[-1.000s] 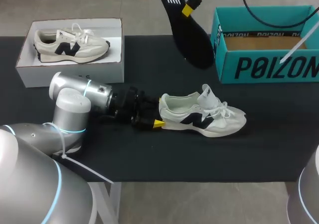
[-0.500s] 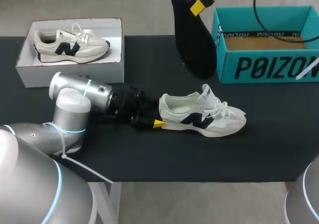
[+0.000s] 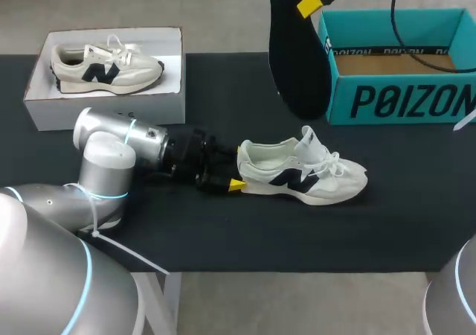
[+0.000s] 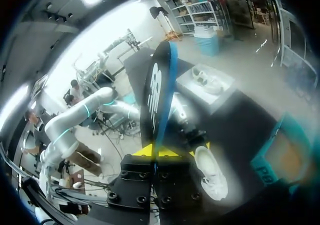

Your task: Take the shoe out of the shoebox, open the shoe tongue, remove and reinsert the insole, then place the shoe into the shoebox

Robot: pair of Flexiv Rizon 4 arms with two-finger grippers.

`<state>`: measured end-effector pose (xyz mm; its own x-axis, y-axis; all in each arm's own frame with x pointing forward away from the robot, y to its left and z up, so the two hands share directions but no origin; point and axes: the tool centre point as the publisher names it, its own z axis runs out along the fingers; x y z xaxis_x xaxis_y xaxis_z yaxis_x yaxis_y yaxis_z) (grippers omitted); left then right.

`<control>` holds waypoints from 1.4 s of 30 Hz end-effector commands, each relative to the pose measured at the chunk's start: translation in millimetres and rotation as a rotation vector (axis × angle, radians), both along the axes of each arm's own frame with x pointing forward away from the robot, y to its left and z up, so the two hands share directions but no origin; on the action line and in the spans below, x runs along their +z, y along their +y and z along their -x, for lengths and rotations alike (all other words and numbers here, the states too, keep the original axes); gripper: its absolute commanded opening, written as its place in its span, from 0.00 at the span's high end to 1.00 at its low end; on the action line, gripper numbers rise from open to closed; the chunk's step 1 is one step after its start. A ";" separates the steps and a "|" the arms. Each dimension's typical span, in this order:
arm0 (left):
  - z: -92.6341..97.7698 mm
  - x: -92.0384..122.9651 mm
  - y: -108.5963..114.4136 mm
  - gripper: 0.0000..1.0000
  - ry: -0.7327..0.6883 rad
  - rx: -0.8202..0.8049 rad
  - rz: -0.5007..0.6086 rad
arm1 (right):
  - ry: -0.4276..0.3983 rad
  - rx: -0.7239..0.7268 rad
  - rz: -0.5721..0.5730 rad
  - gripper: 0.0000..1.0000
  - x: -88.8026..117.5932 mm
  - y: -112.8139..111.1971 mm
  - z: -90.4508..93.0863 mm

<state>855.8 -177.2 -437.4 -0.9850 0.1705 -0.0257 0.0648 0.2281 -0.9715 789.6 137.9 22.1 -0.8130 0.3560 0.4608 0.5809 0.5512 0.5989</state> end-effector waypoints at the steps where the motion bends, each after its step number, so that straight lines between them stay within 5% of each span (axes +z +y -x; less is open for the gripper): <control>1: -1.6 -4.7 -1.4 1.00 0.000 -0.002 0.000 | -0.012 0.010 -0.001 1.00 7.1 -3.2 4.8; 30: -0.6 1.1 5.9 1.00 -0.016 0.019 -0.054 | -0.031 0.012 0.002 1.00 7.3 -2.8 4.9; 31: 0.0 1.7 7.4 0.94 -0.018 0.023 -0.070 | -0.031 0.012 0.002 1.00 7.3 -2.8 4.9; 32: 1.4 2.6 10.3 0.53 -0.014 0.027 -0.082 | -0.031 0.012 0.002 1.00 7.3 -2.8 4.9; 34: 3.2 3.7 15.1 0.00 -0.030 0.044 -0.110 | -0.031 0.012 0.002 1.00 7.3 -2.8 4.9; 42: 14.6 0.1 24.8 0.00 -0.020 0.059 -0.189 | -0.031 0.012 0.002 1.00 7.3 -2.8 4.9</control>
<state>849.5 -154.7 -443.3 -0.9917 0.1264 -0.0224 0.0688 0.3755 -0.9243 784.4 134.6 29.9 -0.8312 0.3472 0.4342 0.5551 0.5592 0.6157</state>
